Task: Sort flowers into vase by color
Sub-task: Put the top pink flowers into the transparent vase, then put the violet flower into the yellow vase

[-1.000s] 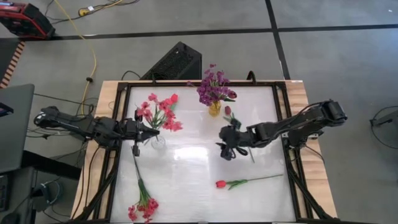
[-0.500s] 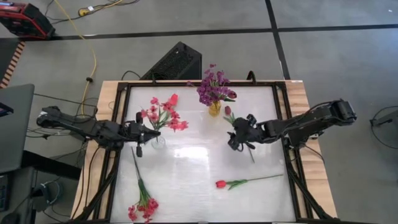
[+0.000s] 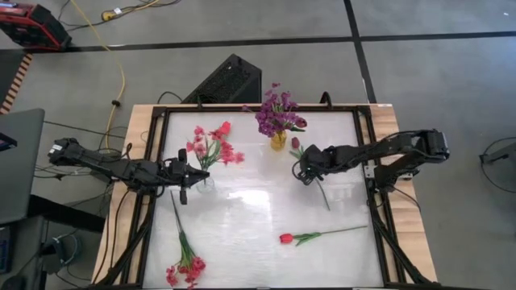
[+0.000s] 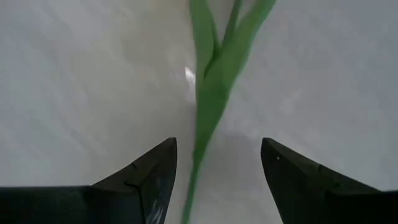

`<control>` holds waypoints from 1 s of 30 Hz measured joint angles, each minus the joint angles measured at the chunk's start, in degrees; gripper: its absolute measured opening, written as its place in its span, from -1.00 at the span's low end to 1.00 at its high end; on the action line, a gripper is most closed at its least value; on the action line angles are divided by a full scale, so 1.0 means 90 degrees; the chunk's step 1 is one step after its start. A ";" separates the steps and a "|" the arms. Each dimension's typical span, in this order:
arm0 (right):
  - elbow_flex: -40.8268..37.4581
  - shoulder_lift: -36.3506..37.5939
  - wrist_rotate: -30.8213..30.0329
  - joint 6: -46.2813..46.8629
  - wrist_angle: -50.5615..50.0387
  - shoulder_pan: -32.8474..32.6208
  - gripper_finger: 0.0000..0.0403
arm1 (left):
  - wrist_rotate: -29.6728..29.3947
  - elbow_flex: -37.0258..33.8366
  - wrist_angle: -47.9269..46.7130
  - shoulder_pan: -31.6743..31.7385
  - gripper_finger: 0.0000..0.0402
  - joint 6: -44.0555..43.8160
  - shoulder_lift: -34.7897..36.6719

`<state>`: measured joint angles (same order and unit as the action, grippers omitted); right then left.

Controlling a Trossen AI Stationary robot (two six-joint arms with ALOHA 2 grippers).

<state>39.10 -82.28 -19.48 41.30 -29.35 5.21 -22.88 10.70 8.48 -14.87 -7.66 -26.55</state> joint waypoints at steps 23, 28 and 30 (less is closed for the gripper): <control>-0.0013 0.0750 -0.0385 -0.0538 0.0060 -0.0170 -0.90 | 0.0183 0.0000 -0.0218 0.0002 -0.15 0.0032 0.0766; -0.0358 0.1668 -0.0842 -0.0957 0.1177 0.0080 -0.91 | 0.0176 0.0002 -0.0507 0.0002 -0.15 0.0005 0.1269; -0.0582 0.2033 -0.0817 -0.0928 0.1270 0.0300 -0.91 | 0.0183 0.0002 -0.0531 0.0002 -0.15 -0.0020 0.1413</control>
<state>33.87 -63.98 -26.83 32.94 -17.92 7.91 -21.23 10.72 3.70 -14.85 -7.84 -13.83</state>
